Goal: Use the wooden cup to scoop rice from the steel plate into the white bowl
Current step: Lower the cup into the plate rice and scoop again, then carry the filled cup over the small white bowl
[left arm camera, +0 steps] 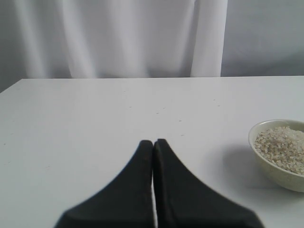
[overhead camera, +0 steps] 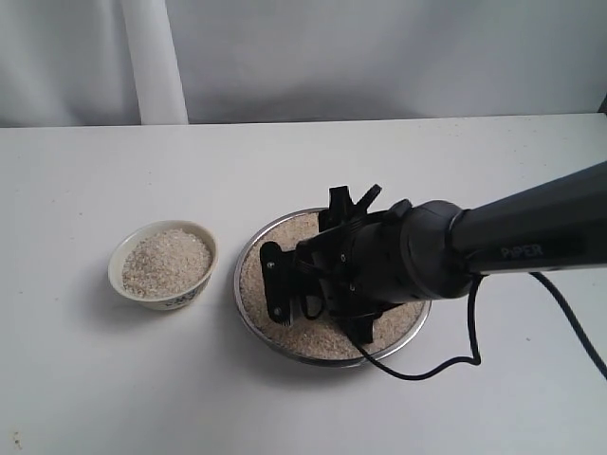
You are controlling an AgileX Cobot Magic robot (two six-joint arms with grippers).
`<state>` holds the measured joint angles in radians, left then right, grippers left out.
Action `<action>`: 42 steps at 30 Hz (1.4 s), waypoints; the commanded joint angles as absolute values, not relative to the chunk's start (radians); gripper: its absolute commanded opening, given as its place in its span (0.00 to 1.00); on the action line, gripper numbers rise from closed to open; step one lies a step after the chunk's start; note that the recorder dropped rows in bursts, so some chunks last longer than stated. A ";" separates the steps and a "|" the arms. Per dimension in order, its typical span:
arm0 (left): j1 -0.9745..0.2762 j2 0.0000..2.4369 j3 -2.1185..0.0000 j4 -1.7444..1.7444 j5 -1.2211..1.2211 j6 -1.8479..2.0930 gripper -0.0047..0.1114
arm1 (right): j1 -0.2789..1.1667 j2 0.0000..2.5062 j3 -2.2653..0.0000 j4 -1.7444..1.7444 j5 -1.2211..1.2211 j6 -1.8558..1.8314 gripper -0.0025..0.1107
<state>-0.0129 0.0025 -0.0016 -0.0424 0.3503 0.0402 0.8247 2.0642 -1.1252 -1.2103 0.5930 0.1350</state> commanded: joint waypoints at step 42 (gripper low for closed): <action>-0.016 0.000 0.000 -0.042 0.345 0.036 0.04 | 0.544 1.818 -0.920 -0.879 -0.225 0.392 0.02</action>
